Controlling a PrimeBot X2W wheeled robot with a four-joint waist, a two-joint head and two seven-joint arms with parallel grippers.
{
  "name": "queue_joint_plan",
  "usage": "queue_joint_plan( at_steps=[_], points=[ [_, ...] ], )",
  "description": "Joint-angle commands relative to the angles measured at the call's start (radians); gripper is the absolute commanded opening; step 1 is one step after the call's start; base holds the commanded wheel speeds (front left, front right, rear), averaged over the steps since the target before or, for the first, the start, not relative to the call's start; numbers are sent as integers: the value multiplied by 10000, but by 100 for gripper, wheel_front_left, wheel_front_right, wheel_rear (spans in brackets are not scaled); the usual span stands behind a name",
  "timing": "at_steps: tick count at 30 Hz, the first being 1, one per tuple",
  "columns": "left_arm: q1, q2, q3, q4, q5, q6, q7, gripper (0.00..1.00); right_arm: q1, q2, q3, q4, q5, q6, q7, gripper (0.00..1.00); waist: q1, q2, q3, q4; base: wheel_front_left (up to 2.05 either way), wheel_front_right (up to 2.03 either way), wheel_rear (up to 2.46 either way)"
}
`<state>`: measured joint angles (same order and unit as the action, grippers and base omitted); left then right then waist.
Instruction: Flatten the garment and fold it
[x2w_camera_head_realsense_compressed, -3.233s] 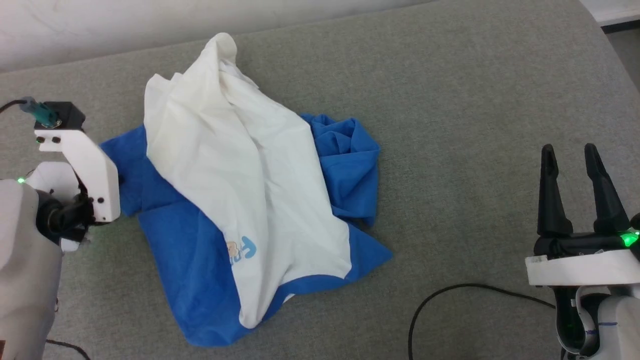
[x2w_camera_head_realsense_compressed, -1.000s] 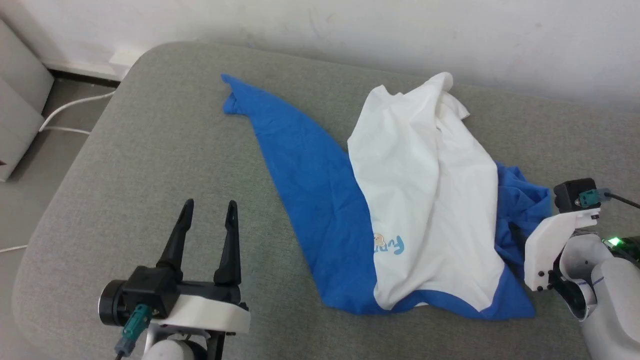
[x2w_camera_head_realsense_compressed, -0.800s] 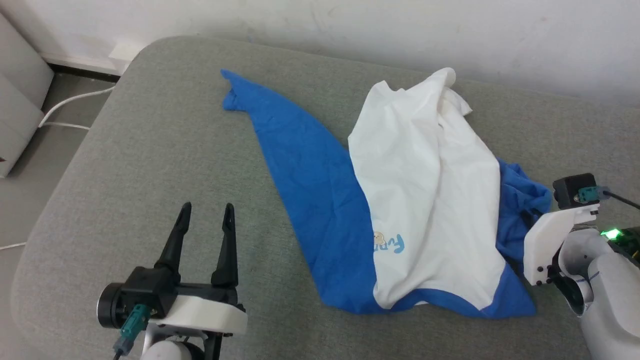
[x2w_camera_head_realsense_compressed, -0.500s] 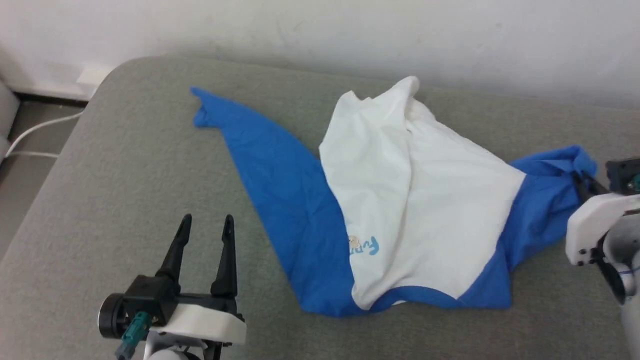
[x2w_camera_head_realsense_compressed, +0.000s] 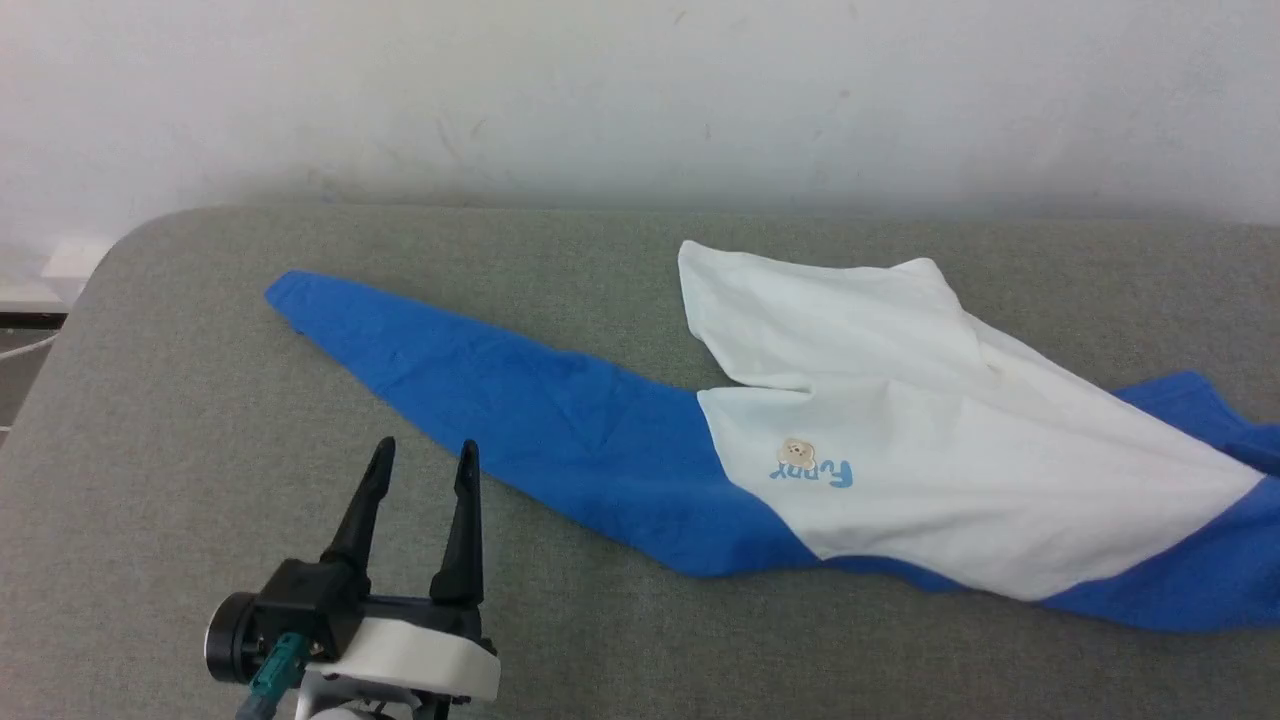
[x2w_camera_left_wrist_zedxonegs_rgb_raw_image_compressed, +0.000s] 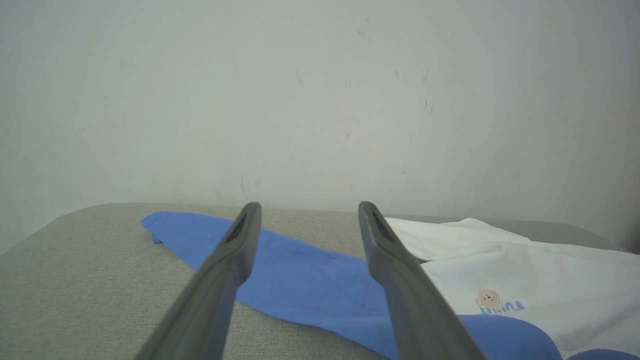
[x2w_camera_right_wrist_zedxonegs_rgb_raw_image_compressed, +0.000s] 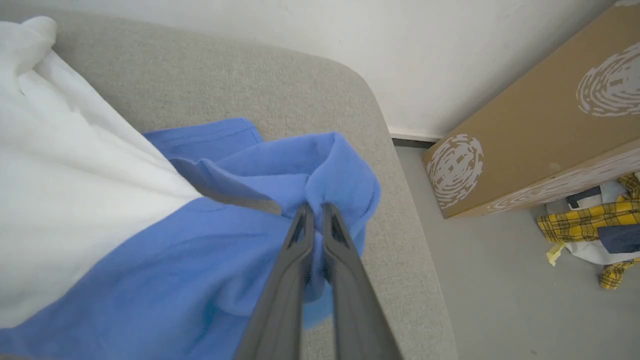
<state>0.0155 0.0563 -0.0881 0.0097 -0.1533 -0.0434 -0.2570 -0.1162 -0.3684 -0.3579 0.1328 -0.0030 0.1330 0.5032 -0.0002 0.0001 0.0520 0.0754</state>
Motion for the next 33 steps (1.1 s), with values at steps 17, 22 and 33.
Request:
queue_joint_plan(
  at_steps=[17, 22, 33],
  points=[
    [-208, -58, -206, 496, 83, -273, -47, 100, -647, 1063, 839, 373, 101, -23, -3629, 100, 2, -1, 232, -286, 0, 0, 0],
    [-46, -58, -766, 1088, -120, -540, 203, 100, -358, 1552, 1068, -703, 267, -23, -4373, 100, 2, -1, 91, -535, 0, 0, 0],
    [-680, 521, -3551, 1752, -866, -865, 4009, 100, 773, 2894, 1254, -2229, 394, -23, -4636, 100, 2, -1, 247, -1184, 0, 0, 0]
  ],
)
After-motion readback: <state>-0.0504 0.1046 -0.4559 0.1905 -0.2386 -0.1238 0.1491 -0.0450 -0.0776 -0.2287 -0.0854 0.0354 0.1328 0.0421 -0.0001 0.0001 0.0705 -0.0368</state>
